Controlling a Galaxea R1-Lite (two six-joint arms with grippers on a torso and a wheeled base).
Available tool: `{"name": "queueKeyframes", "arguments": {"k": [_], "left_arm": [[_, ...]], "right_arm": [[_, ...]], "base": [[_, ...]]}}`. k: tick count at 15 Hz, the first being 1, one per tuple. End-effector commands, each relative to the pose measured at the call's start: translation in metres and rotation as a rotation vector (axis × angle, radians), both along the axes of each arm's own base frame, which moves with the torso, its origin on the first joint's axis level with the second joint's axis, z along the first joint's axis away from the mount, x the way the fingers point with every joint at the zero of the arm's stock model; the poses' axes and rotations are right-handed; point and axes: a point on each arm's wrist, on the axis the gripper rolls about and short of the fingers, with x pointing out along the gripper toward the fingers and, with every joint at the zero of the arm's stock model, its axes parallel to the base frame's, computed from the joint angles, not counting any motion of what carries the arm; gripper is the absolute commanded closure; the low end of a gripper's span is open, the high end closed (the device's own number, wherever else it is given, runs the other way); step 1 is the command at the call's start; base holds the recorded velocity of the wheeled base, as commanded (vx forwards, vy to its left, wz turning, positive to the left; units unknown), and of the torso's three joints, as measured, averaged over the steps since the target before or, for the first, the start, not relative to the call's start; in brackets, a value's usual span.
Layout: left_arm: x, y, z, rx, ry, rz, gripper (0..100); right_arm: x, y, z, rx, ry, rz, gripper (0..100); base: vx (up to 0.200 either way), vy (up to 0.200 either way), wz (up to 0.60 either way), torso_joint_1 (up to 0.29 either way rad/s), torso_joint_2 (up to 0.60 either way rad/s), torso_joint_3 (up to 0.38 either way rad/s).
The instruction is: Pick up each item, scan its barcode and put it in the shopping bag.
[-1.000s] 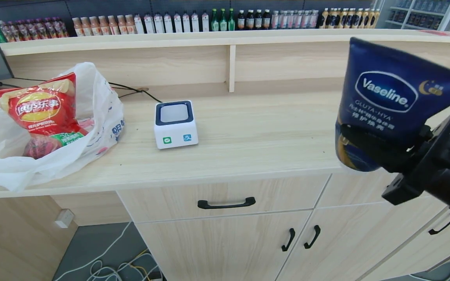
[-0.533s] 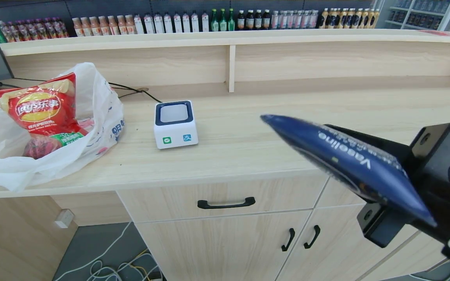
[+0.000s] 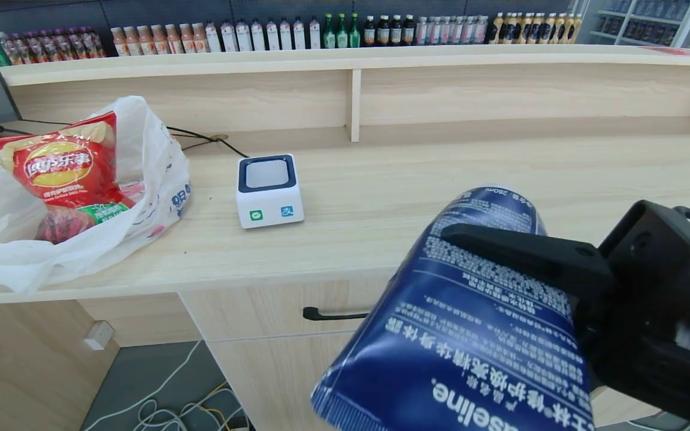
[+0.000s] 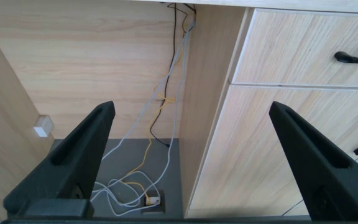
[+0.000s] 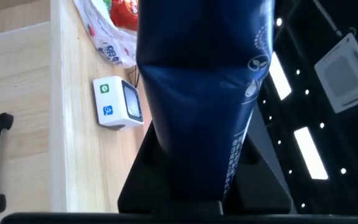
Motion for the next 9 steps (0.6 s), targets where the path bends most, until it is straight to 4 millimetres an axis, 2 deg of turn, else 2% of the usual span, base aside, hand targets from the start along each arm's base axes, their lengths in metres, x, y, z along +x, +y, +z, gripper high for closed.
{"name": "queueKeyframes", "arguments": {"k": [1, 4, 6, 9], "left_arm": [[0.0, 0.0, 0.0, 0.0, -0.002, 0.0, 0], [0.0, 0.0, 0.0, 0.0, -0.002, 0.0, 0], [0.0, 0.0, 0.0, 0.0, -0.002, 0.0, 0], [0.0, 0.0, 0.0, 0.0, 0.0, 0.0, 0]], "right_arm": [[0.002, 0.004, -0.007, -0.04, -0.023, 0.011, 100], [0.002, 0.006, -0.008, -0.079, -0.097, 0.037, 100], [0.006, 0.012, -0.018, -0.132, -0.131, 0.081, 100], [0.004, 0.01, -0.024, -0.172, -0.181, 0.082, 100]], "base": [[0.0, 0.0, 0.0, 0.0, 0.0, 0.0], [0.0, 0.0, 0.0, 0.0, 0.0, 0.0], [0.0, 0.0, 0.0, 0.0, 0.0, 0.0], [0.0, 0.0, 0.0, 0.0, 0.0, 0.0]]}}
